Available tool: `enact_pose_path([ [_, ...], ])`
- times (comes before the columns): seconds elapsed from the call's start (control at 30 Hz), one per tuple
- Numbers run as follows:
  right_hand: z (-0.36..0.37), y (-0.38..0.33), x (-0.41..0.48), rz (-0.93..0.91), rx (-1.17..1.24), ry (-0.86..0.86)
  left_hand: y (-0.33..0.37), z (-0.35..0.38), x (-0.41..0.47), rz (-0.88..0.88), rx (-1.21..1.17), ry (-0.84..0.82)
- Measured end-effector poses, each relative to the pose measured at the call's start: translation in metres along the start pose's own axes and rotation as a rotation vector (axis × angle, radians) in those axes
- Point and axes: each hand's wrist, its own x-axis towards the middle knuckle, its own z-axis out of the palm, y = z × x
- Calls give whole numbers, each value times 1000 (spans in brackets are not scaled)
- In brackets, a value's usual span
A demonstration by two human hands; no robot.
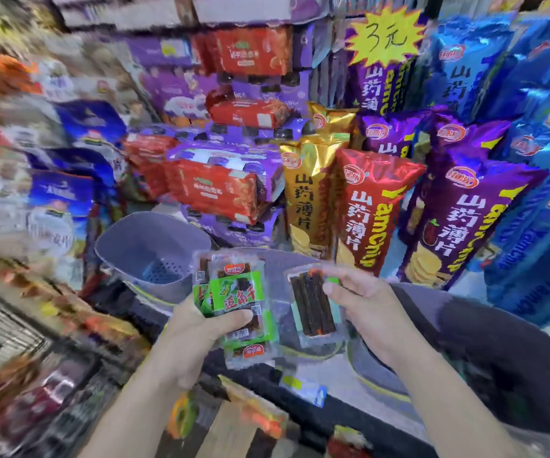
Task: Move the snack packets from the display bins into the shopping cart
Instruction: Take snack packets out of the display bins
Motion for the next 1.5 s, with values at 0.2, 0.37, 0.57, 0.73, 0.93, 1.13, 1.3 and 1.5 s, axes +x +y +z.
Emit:
enact_pose_path([
  [0.2, 122, 20, 3, 3, -22, -112, -7, -128, -51, 26, -64, 125],
  [0.37, 241, 43, 8, 75, 58, -287, -18, -236, -109, 14, -118, 329],
  [0.57, 376, 69, 12, 151, -7, -490, -32, -343, -180, -10, -226, 656],
  [0.73, 466, 91, 24, 200, -82, -704, -48, -408, -224, -40, -282, 890],
  [0.93, 559, 125, 52, 282, -136, -841, -61, -463, -244, -47, -328, 1084],
  [1.13, 651, 161, 94, 333, -210, -947, -75, -518, -220, -115, -358, 1198],
  [1.3, 710, 195, 135, 354, -296, -1032, -94, -560, -177, -218, -428, 1209],
  [1.5, 745, 261, 174, 474, -457, -1032, -142, -598, -114, -425, -502, 1228],
])
